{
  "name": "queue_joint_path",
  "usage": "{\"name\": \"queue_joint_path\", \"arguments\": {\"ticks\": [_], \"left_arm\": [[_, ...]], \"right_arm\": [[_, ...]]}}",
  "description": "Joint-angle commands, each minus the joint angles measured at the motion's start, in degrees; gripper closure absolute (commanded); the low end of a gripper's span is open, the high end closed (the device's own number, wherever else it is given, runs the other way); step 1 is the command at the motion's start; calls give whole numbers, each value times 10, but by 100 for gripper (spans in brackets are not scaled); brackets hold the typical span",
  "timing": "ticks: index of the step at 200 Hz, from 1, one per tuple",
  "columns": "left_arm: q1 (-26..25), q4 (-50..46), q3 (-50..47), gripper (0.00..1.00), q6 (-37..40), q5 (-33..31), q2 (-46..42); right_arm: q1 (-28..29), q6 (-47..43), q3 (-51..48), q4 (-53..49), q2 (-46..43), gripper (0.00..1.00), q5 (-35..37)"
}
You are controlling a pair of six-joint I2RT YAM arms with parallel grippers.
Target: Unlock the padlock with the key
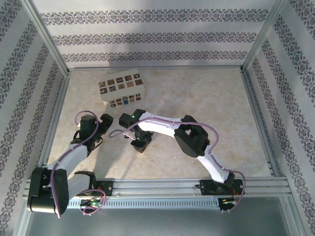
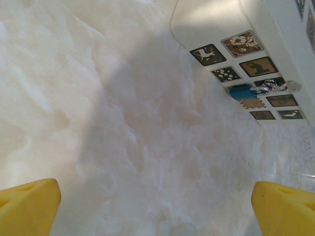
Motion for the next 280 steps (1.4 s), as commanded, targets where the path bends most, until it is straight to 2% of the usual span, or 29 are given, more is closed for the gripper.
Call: {"name": "queue_joint_path", "arguments": {"ticks": [1,48,94,134,167,204,224,230,243,280], "left_arm": [[12,-16,16,1,14,-8,-7],[13,-23,17,1,18,-10,-12],[13,-34,20,1,24,-14,-21],[16,-44,20,1,30,-18,-33],[15,-44,19,1,33,-2,-38],[15,-35,29,1,36,51,-27],[15,-32,37,1,36,69,-18],[15,-33,40,1,38,70,-17],[15,-37,44,1,40,66,-14],[15,-45,41,1,38,42,-19]], "right_arm": [[-3,3,11,-18,15,68,-8],[-9,5,7,-15,16,74,-9],[-15,7,-6,-3,2,88,-9],[-34,15,-55,37,-36,100,-15],[-56,24,-109,96,-88,100,-29],[-82,35,-175,181,-160,100,-49],[-87,25,-181,187,-175,100,-63],[-86,28,-176,181,-176,88,-57],[-83,42,-165,171,-173,75,-59],[-56,120,-140,154,-149,62,-71]]}}
